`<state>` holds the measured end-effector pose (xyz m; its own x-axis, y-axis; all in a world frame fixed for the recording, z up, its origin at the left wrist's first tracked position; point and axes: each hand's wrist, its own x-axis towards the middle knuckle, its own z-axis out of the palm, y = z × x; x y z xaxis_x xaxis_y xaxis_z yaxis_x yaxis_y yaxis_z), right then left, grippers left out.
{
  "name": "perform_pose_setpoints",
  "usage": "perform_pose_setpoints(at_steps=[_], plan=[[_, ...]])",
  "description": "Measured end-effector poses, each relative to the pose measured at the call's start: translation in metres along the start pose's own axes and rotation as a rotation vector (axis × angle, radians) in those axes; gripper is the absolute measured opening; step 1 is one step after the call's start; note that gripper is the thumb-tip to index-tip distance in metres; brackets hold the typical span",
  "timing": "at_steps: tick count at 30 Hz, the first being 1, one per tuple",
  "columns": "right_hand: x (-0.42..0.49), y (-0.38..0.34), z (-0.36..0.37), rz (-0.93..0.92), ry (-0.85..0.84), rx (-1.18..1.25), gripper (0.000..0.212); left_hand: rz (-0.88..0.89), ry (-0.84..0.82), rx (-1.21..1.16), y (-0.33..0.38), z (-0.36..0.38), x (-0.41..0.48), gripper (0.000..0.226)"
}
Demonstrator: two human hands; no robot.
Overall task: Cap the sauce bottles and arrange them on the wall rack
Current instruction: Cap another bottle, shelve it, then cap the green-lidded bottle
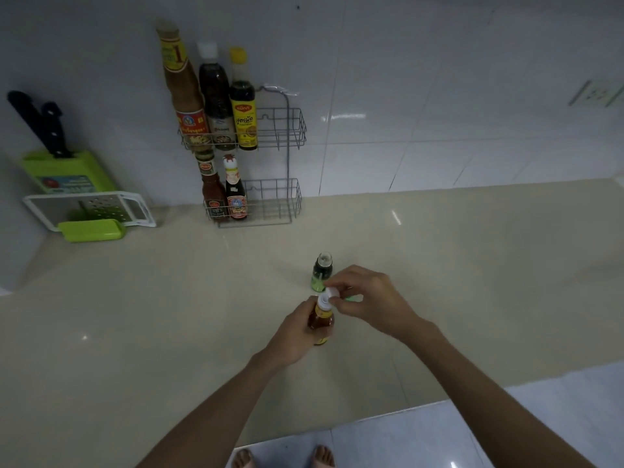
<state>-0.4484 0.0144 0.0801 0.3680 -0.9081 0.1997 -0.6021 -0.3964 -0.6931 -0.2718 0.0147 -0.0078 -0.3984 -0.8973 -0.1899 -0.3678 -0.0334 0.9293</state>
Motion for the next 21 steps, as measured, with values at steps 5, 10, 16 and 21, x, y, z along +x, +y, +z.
perform_pose_setpoints(at_steps=[5,10,16,21], plan=[[0.015,-0.004,-0.013,-0.215,-0.266,-0.295,0.022,-0.009,-0.1,0.005,-0.001,-0.01,0.005,0.032],[0.027,-0.001,-0.01,-0.345,-0.354,-0.356,0.015,0.016,-0.105,0.025,0.0,-0.012,0.005,0.03],[0.029,-0.002,-0.007,-0.316,-0.389,-0.326,0.009,0.067,-0.079,0.045,0.002,-0.011,0.003,0.029],[0.027,0.003,-0.003,-0.431,-0.385,-0.542,0.011,0.117,-0.049,0.02,0.007,-0.001,-0.004,0.034]])
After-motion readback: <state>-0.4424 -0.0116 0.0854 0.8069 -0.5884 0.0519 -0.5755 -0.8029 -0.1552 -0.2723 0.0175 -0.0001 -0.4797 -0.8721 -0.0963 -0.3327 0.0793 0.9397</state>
